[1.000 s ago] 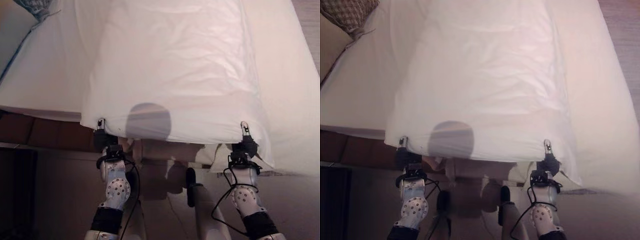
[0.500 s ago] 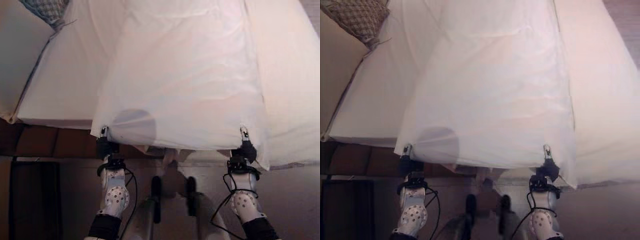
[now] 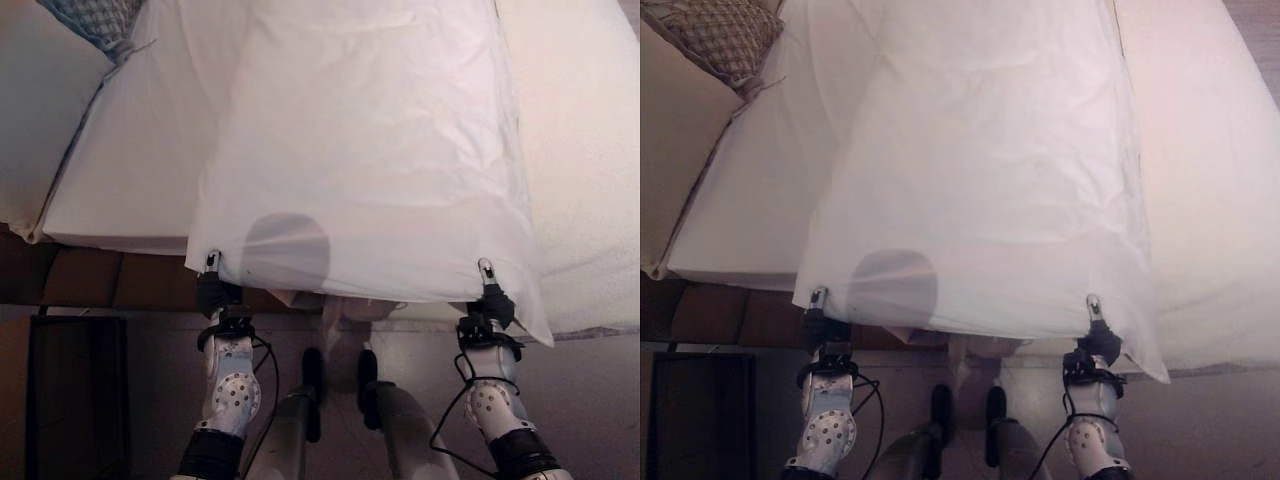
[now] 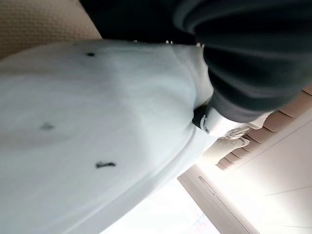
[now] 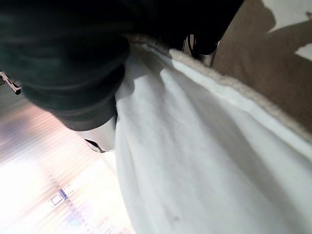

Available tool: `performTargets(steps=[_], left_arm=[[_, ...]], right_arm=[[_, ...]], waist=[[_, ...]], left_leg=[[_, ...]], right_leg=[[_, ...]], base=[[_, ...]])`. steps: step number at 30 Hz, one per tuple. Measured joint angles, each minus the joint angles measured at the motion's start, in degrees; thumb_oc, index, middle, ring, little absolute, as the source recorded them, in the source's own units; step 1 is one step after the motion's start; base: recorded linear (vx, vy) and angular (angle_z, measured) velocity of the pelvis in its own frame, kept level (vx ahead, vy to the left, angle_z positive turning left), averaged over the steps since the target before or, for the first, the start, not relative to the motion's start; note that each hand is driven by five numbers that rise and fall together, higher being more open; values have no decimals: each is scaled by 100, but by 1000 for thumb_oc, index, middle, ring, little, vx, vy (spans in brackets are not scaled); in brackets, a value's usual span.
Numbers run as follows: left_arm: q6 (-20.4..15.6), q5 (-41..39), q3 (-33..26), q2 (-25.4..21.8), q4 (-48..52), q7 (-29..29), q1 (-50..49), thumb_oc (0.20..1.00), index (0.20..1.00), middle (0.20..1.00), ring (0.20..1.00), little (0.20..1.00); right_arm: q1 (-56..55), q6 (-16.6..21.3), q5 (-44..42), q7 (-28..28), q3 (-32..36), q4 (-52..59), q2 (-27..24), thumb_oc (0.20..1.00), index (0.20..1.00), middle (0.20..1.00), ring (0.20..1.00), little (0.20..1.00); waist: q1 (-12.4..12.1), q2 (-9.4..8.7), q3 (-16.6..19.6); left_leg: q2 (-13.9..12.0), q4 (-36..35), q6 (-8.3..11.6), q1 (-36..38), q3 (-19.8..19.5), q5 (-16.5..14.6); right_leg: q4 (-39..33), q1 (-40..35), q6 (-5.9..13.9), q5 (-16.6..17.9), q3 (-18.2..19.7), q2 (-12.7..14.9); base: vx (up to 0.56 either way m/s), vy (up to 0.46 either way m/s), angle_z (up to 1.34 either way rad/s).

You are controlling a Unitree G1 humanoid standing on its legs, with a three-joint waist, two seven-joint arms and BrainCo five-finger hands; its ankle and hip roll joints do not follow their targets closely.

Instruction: Make the bed

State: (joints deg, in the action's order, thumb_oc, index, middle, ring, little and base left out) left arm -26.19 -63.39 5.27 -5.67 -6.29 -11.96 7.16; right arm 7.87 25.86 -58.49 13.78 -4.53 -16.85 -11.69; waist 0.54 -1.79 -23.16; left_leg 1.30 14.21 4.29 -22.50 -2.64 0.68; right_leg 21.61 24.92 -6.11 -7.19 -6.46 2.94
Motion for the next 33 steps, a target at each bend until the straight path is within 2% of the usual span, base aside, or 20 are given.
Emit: performTargets(steps=[1,2,3,4,6,8,9,10,11,12,13,16,18,21,26,30,33], left_arm=[[2,39,-30,9,-7,-44,21,200,200,200,200,200],[-2,149,-40,47,-27,-138,48,200,200,200,200,200],[-1,198,-39,63,-30,-168,45,200,200,200,200,200],[1,207,-23,101,-42,-204,64,200,200,200,200,200],[2,398,-10,130,-89,-301,47,200,200,200,200,200],[2,601,23,129,-155,-336,92,200,200,200,200,200],[3,645,72,168,-204,-344,126,200,200,200,200,200],[5,647,87,170,-235,-343,164,200,200,200,200,200],[16,674,101,175,-336,-342,283,200,200,200,200,200],[31,756,105,182,-417,-342,305,200,200,200,200,200],[55,830,105,172,-458,-346,261,200,200,200,200,200],[59,1034,112,167,-504,-394,311,200,200,200,200,200],[63,1093,125,129,-694,-407,346,200,200,200,200,200],[50,1091,122,89,-1110,-472,401,200,200,200,200,200],[49,1092,-106,300,-1981,-719,487,200,200,200,200,200],[128,1229,-206,319,-3239,-657,826,200,200,200,200,200],[215,1322,-252,334,-3679,-601,970,200,200,200,200,200]], right_arm=[[4,-2,60,32,25,-18,22,200,200,200,200,200],[44,4,189,98,45,-66,15,200,200,200,200,200],[79,4,255,131,72,-148,15,200,200,200,200,200],[105,2,310,222,83,-208,4,200,200,200,200,200],[130,3,464,392,89,-230,0,200,200,200,200,200],[180,8,673,494,209,-226,-31,200,200,200,200,200],[210,7,761,574,270,-239,-76,200,200,200,200,200],[239,8,814,595,319,-257,-69,200,200,200,200,200],[258,1,873,673,359,-287,-60,200,200,200,200,200],[266,-4,911,696,412,-289,-49,200,200,200,200,200],[323,-11,996,729,438,-292,-44,200,200,200,200,200],[315,-38,1119,733,439,-551,-68,200,200,200,200,200],[318,-78,1118,727,430,-737,-42,200,200,200,200,200],[401,-131,1139,661,355,-1152,-22,200,200,200,200,200],[470,-267,1153,392,158,-1943,-26,200,200,200,200,200],[599,-531,1365,45,59,-3094,-76,200,200,200,200,200],[689,-610,1423,-18,64,-3418,-99,200,200,200,200,200]], waist=[[-23,-50,3],[20,-70,-19],[17,-68,-19],[25,-54,-22],[21,11,-2],[28,193,-3],[35,360,3],[83,417,-12],[200,413,-18],[193,416,-19],[175,421,-19],[196,429,-25],[195,417,-27],[151,396,-46],[179,352,-73],[172,342,-62],[178,343,-61]], left_leg=[[-192,-191,2,41,-115,-1],[-710,-437,85,36,-194,-27],[-942,-691,102,105,-184,-30],[-1280,-978,164,177,-159,-69],[-1371,-1136,213,288,-46,-101],[-1158,-1119,159,286,12,-61],[-946,-1016,39,281,103,172],[-848,-978,246,285,205,128],[-585,-936,282,164,223,240],[-434,-937,171,159,288,244],[-260,-937,-25,194,457,207],[89,-913,-287,176,558,202],[152,-885,-373,177,580,167],[117,-894,-376,202,580,168],[-48,-964,-326,327,673,138],[-178,-990,-257,430,655,101],[-203,-1021,-255,450,634,103]], right_leg=[[-72,7,-27,14,-89,-10],[-98,43,-14,39,-253,51],[-108,61,-19,46,-354,49],[-102,102,-5,54,-412,46],[-112,133,64,102,-426,60],[-141,222,197,181,-450,108],[-40,330,323,179,-434,155],[38,378,411,145,-437,218],[163,508,608,136,-255,471],[134,529,721,164,-69,563],[-16,517,934,269,224,705],[-413,384,1278,504,518,943],[-588,293,1353,577,617,957],[-883,126,1383,709,626,898],[-988,40,1308,742,607,738],[-1021,-71,1232,694,553,633],[-1034,-89,1207,679,499,621]], base=[[-20,152,-4],[-27,280,1],[-24,355,5],[-50,368,-2],[-98,377,-6],[-63,425,-7],[8,425,0],[61,586,31],[56,436,37],[78,513,14],[40,228,-20],[19,196,-10],[-6,34,3],[-3,-23,-4],[5,-75,-14],[5,-39,-3],[8,-5,1]])
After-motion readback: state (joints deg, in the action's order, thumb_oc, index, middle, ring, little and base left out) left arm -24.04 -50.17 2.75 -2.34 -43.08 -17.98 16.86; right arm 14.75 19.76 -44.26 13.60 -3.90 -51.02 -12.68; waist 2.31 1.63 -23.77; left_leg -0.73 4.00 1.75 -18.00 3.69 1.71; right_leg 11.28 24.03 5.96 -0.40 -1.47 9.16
